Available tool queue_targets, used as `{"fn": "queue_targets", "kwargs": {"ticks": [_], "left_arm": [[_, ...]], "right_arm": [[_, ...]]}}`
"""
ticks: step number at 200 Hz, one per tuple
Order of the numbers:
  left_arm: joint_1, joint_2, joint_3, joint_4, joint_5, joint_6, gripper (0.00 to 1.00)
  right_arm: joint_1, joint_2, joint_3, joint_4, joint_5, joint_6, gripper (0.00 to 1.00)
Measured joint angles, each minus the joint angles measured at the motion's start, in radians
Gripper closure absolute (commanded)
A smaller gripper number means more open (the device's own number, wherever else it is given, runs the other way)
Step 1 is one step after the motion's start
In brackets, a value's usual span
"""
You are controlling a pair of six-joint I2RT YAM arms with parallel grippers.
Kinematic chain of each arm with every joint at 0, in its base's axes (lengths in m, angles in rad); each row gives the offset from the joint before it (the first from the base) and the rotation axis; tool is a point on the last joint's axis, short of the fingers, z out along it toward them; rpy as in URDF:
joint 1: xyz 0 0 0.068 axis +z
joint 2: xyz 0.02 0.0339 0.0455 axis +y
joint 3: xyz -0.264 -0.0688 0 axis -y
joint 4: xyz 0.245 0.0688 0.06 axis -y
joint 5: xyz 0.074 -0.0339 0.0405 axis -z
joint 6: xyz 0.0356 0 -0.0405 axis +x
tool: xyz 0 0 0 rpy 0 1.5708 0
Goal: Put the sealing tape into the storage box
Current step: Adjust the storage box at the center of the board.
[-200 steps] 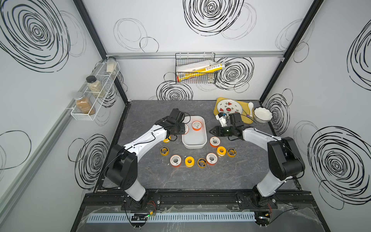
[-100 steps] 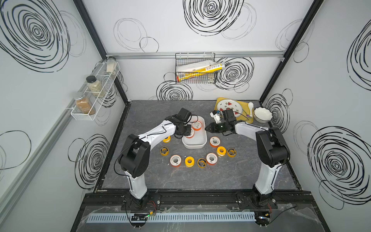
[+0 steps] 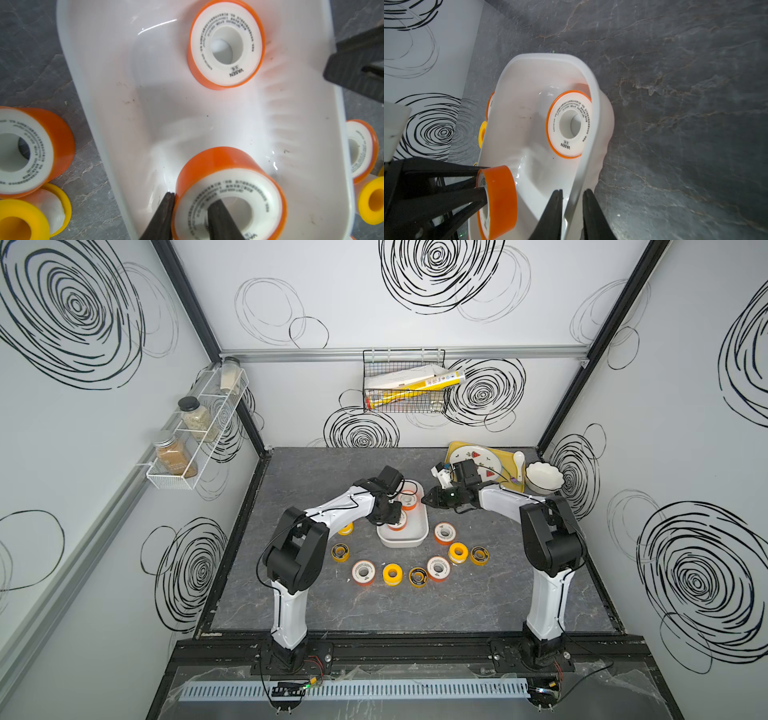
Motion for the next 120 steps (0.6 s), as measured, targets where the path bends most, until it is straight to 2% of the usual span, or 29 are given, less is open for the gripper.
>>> {"fn": "queue_targets", "kwargs": {"ticks": [54,120], "left_arm": [[-0.002,0.040,0.022,-0.004,0.001,0.004,0.68],[-0.006,0.110,0.090,-0.014,0.010,0.004,0.68]], "right_arm": [[0.002,0.010,0.016,-0.002,0.011,0.037,0.83],[0.008,-0.002,0.001,0.007,0.030,0.062,0.84]]}}
